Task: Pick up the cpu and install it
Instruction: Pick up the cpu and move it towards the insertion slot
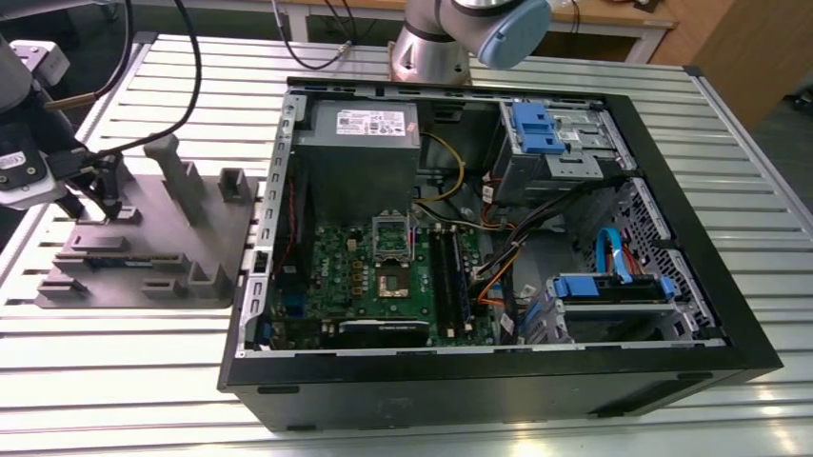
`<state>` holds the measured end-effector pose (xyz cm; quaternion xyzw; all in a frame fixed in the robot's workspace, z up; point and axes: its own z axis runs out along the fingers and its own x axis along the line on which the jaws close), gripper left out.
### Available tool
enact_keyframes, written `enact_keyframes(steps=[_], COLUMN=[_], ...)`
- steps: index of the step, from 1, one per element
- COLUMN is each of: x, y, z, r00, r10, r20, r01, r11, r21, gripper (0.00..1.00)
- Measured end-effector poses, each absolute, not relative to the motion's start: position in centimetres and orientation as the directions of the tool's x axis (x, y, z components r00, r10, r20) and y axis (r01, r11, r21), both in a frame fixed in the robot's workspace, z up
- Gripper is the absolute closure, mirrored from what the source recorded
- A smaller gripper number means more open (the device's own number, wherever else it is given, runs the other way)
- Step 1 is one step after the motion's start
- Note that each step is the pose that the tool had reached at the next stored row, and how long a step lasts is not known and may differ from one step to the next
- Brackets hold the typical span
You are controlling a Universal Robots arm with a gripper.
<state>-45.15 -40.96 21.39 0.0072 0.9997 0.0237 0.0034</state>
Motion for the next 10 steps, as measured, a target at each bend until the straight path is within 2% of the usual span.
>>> enact_keyframes(steps=[10], x=[-45.14], y=[-40.96], z=[21.69], r00=[-1.0], r10=[0.014], r20=[-0.007], r01=[0.014], r11=[0.999], r21=[0.047], gripper=[0.53])
